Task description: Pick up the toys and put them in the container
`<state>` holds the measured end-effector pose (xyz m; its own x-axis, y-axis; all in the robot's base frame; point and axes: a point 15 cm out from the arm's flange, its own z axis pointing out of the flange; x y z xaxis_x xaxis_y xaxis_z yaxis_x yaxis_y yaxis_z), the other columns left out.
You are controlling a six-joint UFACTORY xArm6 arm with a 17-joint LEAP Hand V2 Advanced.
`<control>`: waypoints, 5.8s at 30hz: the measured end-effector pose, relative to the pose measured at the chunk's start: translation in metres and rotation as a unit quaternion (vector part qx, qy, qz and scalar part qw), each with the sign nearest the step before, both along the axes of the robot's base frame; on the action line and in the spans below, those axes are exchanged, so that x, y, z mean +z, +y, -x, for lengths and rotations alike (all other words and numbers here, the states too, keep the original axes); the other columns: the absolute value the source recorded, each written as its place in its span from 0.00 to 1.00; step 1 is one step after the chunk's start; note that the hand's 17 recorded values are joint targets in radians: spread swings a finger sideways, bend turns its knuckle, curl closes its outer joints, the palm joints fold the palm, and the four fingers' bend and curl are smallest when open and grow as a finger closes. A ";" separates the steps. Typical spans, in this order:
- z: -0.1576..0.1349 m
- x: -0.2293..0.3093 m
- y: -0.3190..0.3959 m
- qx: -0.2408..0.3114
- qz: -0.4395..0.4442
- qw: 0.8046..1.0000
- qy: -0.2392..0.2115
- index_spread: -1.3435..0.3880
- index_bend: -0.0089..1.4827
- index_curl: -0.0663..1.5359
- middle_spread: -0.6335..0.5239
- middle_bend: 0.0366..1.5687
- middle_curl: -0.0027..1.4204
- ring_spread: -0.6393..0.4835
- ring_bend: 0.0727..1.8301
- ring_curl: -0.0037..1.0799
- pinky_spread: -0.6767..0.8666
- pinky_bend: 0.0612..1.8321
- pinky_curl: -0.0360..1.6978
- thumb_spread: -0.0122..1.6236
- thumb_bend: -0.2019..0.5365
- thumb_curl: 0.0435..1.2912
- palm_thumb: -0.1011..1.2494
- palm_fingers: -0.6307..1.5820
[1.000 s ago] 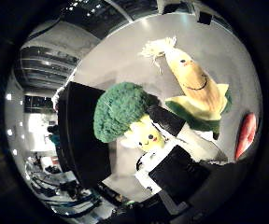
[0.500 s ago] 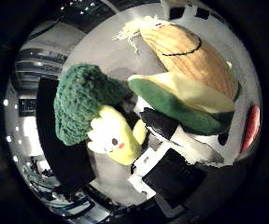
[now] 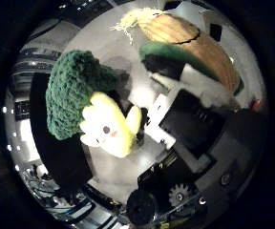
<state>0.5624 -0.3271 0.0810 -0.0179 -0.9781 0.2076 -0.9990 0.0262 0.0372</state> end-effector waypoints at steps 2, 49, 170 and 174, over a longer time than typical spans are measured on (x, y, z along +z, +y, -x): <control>0.006 0.000 -0.002 0.003 0.004 1.000 0.013 0.52 0.19 0.24 0.33 0.48 0.37 0.34 0.55 0.41 0.16 0.50 0.22 0.58 0.25 0.29 0.69 0.90; 0.090 0.054 -0.031 -0.210 -0.091 0.973 -0.003 0.67 0.25 0.28 0.67 0.25 0.21 0.73 0.23 0.19 0.66 0.28 0.23 0.65 0.22 0.23 0.43 0.24; 0.153 0.212 0.196 0.052 -0.086 0.995 0.000 0.54 0.12 0.24 0.57 0.10 0.21 0.72 0.07 0.24 0.67 0.14 0.17 0.61 0.24 0.25 0.63 0.35; 0.137 0.184 0.151 0.012 -0.083 0.996 -0.021 0.56 0.11 0.23 0.56 0.11 0.22 0.71 0.08 0.24 0.67 0.14 0.18 0.62 0.24 0.25 0.63 0.36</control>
<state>0.4253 -0.1757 0.2647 0.0013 -0.9991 0.0420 -1.0000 -0.0014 -0.0022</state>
